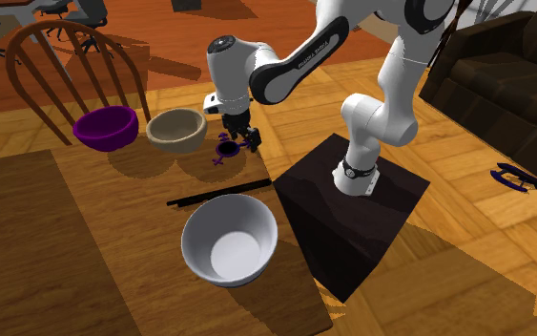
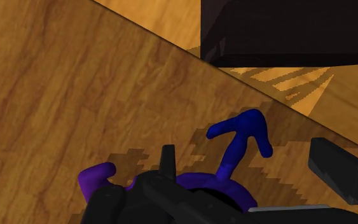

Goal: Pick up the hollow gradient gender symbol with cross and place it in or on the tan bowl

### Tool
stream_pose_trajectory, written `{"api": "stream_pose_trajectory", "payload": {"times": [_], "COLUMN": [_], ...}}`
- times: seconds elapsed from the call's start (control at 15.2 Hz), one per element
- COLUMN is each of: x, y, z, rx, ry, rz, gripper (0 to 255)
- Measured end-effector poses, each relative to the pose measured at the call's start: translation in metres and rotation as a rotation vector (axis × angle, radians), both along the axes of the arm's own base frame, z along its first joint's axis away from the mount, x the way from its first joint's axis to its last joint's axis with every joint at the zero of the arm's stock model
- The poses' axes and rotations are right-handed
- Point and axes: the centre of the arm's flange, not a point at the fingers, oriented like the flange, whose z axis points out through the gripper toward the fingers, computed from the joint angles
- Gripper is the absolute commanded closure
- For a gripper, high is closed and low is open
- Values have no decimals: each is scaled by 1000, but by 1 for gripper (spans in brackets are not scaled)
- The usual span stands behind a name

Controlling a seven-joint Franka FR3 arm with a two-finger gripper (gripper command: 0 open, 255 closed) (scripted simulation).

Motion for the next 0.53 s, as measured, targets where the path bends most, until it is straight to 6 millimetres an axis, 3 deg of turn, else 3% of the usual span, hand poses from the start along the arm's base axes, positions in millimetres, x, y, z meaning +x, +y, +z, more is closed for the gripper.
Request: {"api": "stream_pose_trajectory", "payload": {"times": [0.07,0.13,0.53], "x": [0,0,0], "y": [0,0,0], "z": [0,0,1], "rx": [0,0,0], "ry": [0,0,-2], "rz": [0,0,1], "gripper": [0,255,255]}}
